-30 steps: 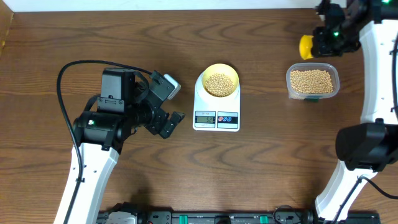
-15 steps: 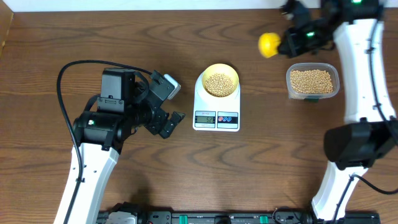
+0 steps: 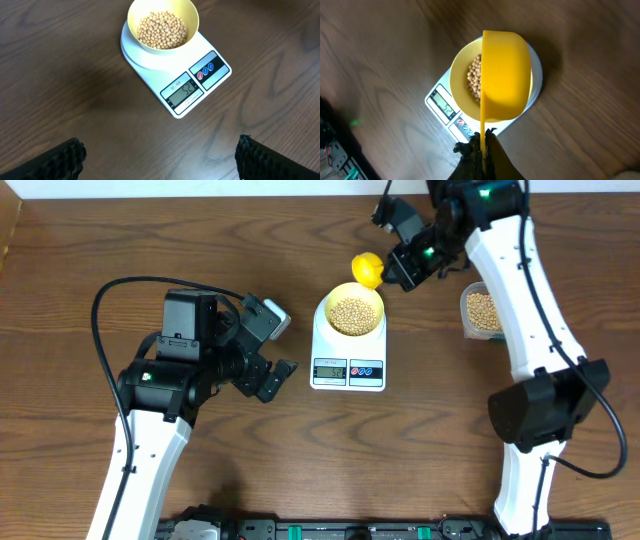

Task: Scoop item into bowl and weigh 50g on scale
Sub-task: 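Bring the scoop back over the yellow bowl with the right gripper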

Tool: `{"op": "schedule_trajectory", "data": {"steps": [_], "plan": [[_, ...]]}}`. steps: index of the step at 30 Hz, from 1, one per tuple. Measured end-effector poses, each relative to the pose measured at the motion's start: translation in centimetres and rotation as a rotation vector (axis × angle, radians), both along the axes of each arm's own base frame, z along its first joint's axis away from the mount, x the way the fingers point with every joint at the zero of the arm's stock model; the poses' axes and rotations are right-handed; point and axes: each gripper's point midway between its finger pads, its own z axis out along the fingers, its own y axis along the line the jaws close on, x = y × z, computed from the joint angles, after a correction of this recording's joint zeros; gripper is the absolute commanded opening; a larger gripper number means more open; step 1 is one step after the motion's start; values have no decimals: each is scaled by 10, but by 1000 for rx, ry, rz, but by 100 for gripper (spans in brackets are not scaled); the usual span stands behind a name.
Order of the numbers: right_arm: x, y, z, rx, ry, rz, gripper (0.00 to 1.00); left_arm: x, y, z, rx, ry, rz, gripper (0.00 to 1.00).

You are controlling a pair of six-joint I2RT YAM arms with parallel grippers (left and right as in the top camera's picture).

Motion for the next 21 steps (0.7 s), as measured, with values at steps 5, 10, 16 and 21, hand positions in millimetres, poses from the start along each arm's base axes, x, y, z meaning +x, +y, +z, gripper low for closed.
{"op": "schedule_trajectory", "data": {"steps": [5,10,16,21], "plan": [[-1,6,-14,-27,21,25,1,0,0,0,0,0,0,98],[-5,14,-31,-99,28,55,1,0,0,0,0,0,0,98],[-6,20,-53,-172,41,81,1,0,0,0,0,0,0,98],[-2,19,-65,-204,42,82,1,0,0,0,0,0,0,97]]}}
